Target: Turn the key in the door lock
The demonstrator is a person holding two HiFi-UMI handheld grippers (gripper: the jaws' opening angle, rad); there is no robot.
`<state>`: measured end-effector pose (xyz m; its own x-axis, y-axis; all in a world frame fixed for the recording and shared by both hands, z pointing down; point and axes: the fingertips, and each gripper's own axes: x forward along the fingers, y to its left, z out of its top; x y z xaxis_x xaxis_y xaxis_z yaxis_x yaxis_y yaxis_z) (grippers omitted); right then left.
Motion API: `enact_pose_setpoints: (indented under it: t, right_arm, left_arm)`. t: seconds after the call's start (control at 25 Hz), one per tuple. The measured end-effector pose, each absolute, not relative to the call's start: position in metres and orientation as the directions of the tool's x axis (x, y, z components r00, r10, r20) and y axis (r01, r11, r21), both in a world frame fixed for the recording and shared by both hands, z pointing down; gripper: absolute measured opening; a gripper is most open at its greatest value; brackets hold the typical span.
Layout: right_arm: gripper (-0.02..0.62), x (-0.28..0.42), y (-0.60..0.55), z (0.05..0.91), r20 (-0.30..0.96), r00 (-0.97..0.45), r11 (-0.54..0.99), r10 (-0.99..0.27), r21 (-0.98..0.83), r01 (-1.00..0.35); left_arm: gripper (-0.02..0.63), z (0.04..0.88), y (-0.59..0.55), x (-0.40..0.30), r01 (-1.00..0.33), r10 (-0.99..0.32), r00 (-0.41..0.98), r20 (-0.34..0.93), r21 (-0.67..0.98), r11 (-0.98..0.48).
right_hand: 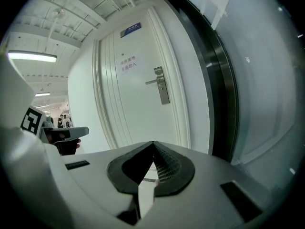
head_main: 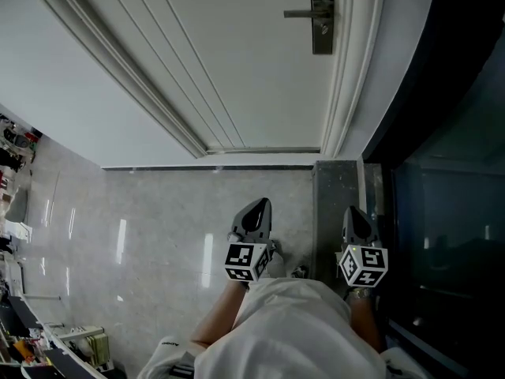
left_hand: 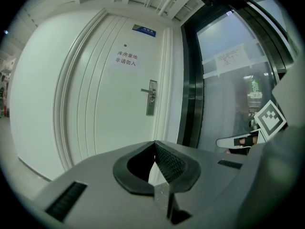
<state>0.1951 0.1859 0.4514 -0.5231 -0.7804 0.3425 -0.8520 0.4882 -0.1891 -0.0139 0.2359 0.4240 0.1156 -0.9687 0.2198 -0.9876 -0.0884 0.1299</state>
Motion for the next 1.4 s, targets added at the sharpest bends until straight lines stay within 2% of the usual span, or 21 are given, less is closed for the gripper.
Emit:
enact_pose_setpoints:
  t: [0.56, 0.96, 1.4]
  right_arm:
    - [0.003, 0.213, 0.115, 0.448, 0.357, -0.398, 0.392, -0.845, -0.092, -0.915]
    - [0.004, 0.173, 0.024, 0.442, 0.384, -0.342, 0.354, -0.858, -0.042, -0.934]
    - [0.003, 0.128, -0.067, 0.431, 0.373, -0.293, 0.324, -0.880, 0.020, -0.946]
  left_arm:
    - [0.008, 0.419, 0.130, -0.005, -0.968, -0.958, 0.232, 0.170, 0.140, -0.210]
    - [0.008, 0.419, 0.014, -0.027, -0.939, -0.924, 0.333, 0.190, 0.156, -0.306]
    - [0.008, 0.402, -0.098, -0.049, -0.899, -0.891, 0.433, 0.137, 0.145, -0.414]
